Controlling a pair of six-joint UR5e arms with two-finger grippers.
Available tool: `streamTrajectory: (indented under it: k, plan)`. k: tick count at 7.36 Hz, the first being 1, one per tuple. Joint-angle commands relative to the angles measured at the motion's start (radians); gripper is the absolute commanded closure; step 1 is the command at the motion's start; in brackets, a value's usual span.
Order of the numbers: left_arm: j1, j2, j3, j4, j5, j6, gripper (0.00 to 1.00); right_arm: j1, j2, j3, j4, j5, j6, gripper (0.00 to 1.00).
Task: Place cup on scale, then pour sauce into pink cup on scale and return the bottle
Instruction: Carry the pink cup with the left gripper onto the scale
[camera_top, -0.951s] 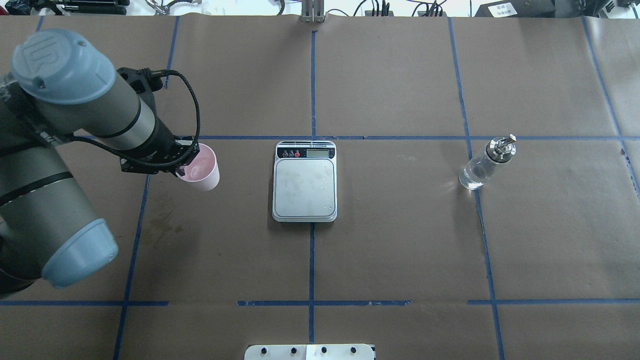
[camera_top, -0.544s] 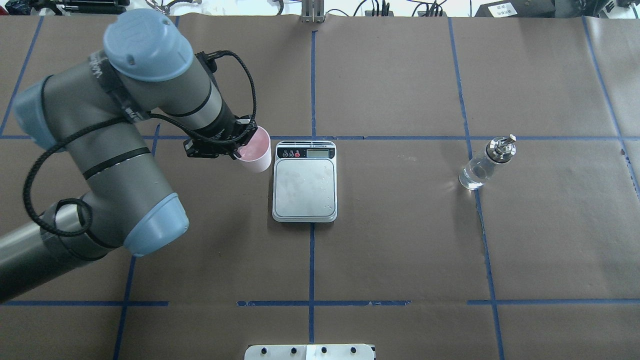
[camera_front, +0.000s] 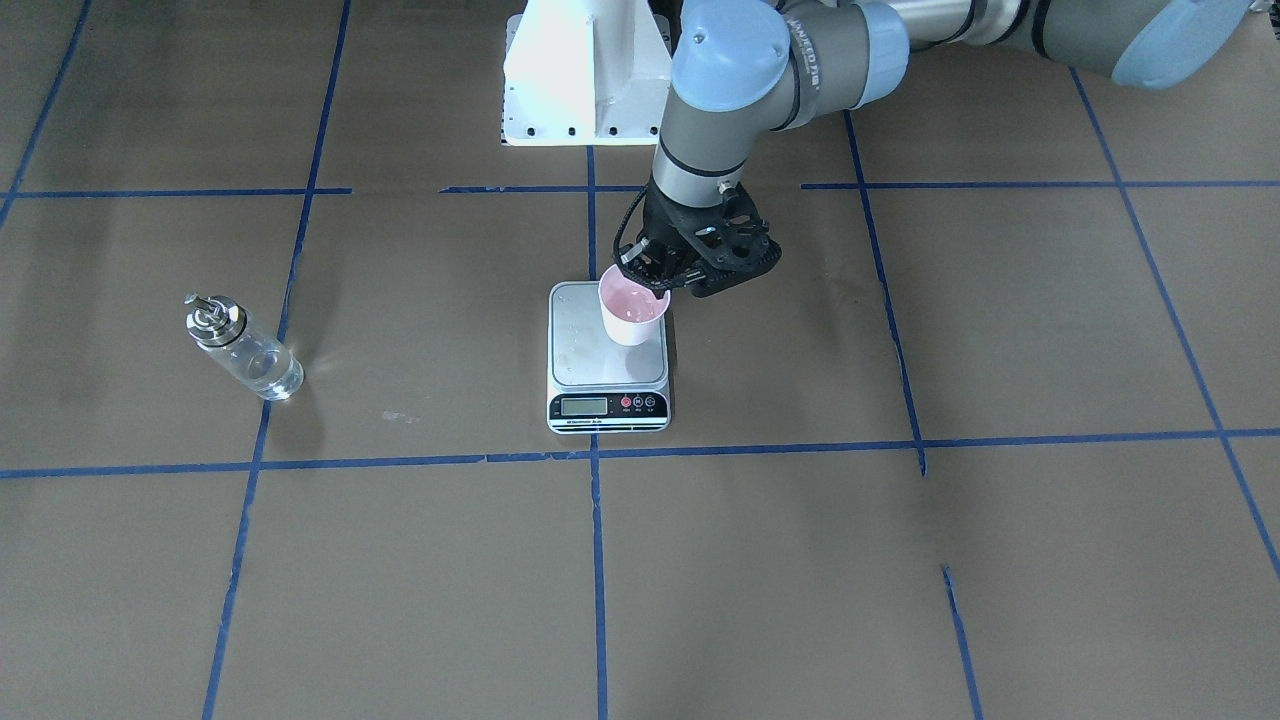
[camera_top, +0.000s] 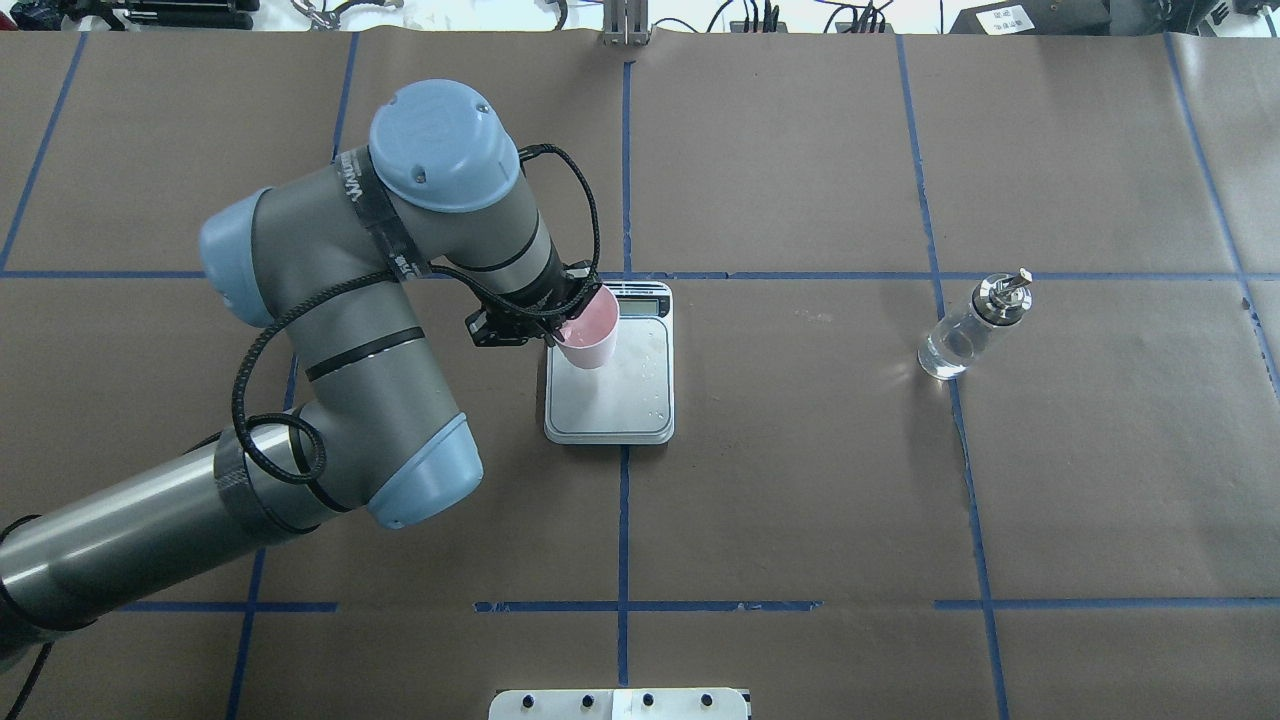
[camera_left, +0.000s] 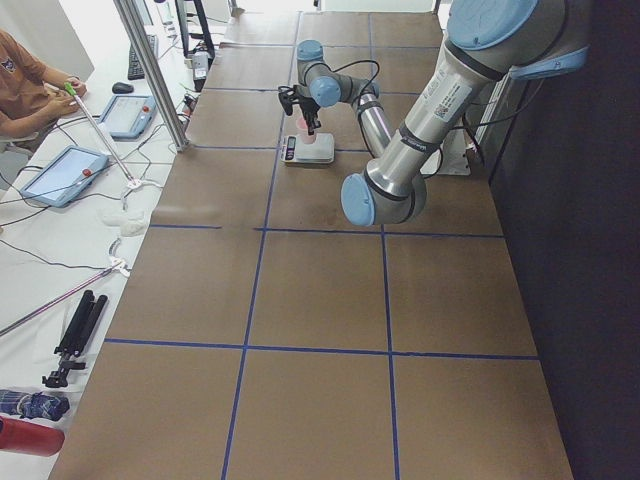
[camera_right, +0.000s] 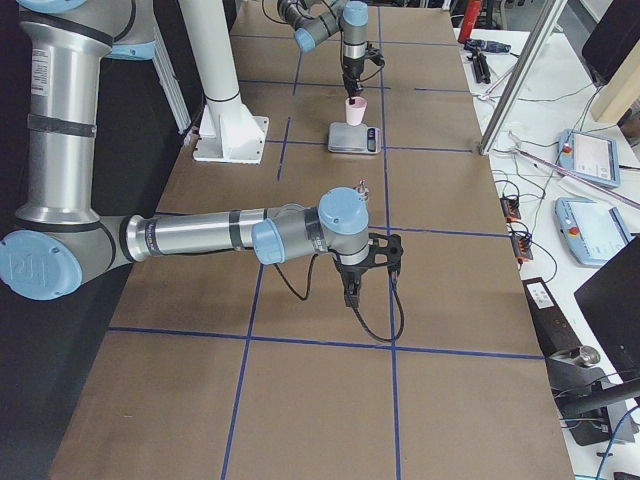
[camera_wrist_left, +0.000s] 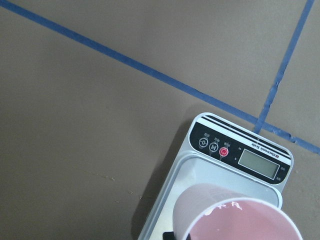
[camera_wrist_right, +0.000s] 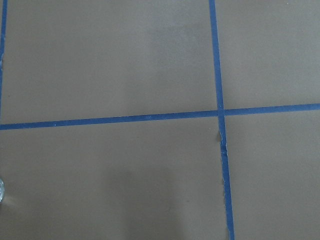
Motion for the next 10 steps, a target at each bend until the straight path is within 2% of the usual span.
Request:
streamTrajectory:
  k: [1, 3, 4, 5, 6, 7, 8, 10]
  plan:
    - [0.031, -0.05, 0.073, -0.008, 0.024, -0.028, 1.0, 0.0, -0.003, 0.0, 0.0, -0.001, 0.0, 0.0]
    - [0.03, -0.051, 0.08, -0.008, 0.024, -0.028, 1.0, 0.0, -0.004, 0.0, 0.0, 0.0, 0.0, 0.0]
    - [0.03, -0.047, 0.08, -0.013, 0.023, -0.016, 0.87, 0.0, -0.004, 0.0, -0.002, 0.0, 0.0, 0.0]
    - [0.03, -0.035, 0.081, -0.052, 0.024, -0.003, 0.22, -0.003, -0.003, 0.003, -0.001, 0.002, 0.0, 0.0]
    - [0.03, -0.022, 0.069, -0.071, 0.023, -0.003, 0.0, -0.003, 0.005, 0.003, 0.001, 0.002, -0.001, 0.0]
    - [0.028, -0.021, 0.048, -0.071, 0.026, -0.002, 0.0, -0.012, 0.009, 0.015, 0.0, 0.003, -0.001, 0.0]
    - [0.024, 0.005, -0.01, -0.062, 0.023, 0.029, 0.0, -0.013, 0.006, 0.079, 0.0, 0.005, -0.001, 0.0]
    - [-0.011, 0.048, -0.116, 0.014, 0.019, 0.099, 0.0, -0.014, 0.0, 0.104, -0.039, 0.077, 0.044, 0.0]
